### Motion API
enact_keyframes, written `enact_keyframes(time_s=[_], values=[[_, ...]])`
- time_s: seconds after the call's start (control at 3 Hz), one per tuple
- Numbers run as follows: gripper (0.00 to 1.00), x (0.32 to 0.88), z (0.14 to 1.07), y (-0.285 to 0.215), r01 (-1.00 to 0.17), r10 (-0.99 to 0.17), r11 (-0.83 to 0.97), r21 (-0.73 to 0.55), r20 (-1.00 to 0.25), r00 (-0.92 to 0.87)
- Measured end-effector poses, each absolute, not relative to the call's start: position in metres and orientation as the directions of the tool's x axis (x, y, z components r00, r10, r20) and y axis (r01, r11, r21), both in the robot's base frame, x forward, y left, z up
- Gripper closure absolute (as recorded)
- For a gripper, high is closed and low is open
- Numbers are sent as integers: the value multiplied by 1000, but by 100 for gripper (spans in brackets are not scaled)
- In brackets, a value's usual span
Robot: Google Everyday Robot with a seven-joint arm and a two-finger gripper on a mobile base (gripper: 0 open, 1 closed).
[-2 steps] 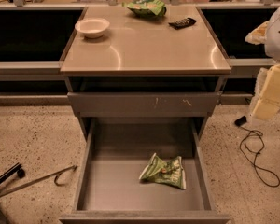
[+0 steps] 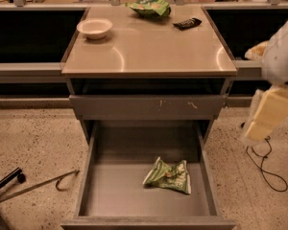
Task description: Pick green jalapeno chip bag from middle drawer and place on counter
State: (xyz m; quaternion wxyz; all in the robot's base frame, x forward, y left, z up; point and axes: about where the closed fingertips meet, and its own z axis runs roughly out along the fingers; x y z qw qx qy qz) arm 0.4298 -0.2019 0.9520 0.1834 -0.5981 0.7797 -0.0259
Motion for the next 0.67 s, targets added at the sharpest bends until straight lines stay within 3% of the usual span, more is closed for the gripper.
enact_keyframes(time_s=[0.67], values=[[0,417,804,-165,-935,-899,324,-147,-357,-255]])
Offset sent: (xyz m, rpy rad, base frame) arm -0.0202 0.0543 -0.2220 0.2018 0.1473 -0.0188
